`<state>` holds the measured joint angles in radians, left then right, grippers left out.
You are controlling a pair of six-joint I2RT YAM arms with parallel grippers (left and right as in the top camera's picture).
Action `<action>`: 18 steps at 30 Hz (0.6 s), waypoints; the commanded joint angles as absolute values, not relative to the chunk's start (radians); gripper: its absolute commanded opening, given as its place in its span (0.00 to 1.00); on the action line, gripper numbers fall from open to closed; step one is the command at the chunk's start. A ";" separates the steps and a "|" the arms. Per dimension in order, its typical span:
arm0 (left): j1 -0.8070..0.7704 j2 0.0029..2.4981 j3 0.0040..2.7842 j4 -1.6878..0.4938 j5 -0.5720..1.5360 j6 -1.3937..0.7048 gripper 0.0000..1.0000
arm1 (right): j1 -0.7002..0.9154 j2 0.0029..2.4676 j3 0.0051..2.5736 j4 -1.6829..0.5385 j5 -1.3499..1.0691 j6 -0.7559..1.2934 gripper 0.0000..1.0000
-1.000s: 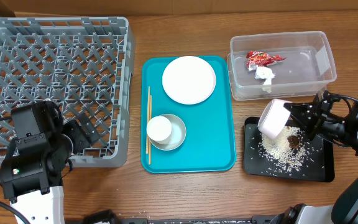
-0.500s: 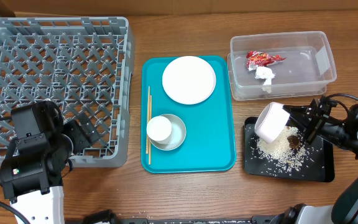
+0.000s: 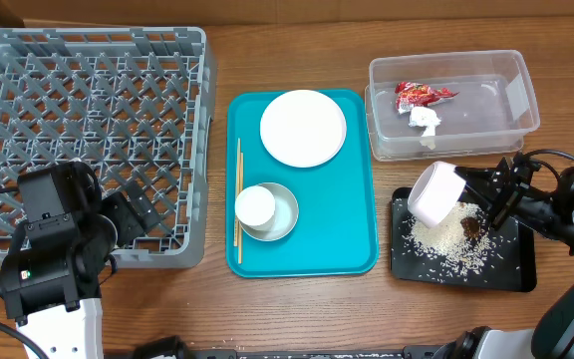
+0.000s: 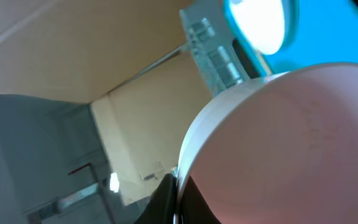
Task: Sort waste into correct bins and load items into the dishwasher
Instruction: 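Carry the rice bowl to the black tray and tip out the rice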
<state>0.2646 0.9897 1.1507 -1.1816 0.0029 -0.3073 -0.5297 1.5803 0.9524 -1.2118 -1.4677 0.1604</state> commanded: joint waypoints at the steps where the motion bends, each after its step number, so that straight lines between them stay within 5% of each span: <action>1: 0.272 0.993 1.164 -1.177 -0.003 -0.292 1.00 | -0.534 1.565 0.948 -1.200 -1.344 0.161 0.04; 9: 0.272 0.993 1.164 -1.178 -0.003 -0.292 1.00 | -0.533 1.565 0.948 -1.227 -1.514 -0.027 0.04; 15: 0.272 0.993 1.164 -1.177 -0.003 -0.292 1.00 | -0.522 1.565 0.949 -1.214 -1.426 -0.169 0.04; 18: 0.272 0.993 1.164 -1.177 -0.003 -0.292 1.00 | -0.522 1.565 0.949 -1.201 -1.209 -0.016 0.04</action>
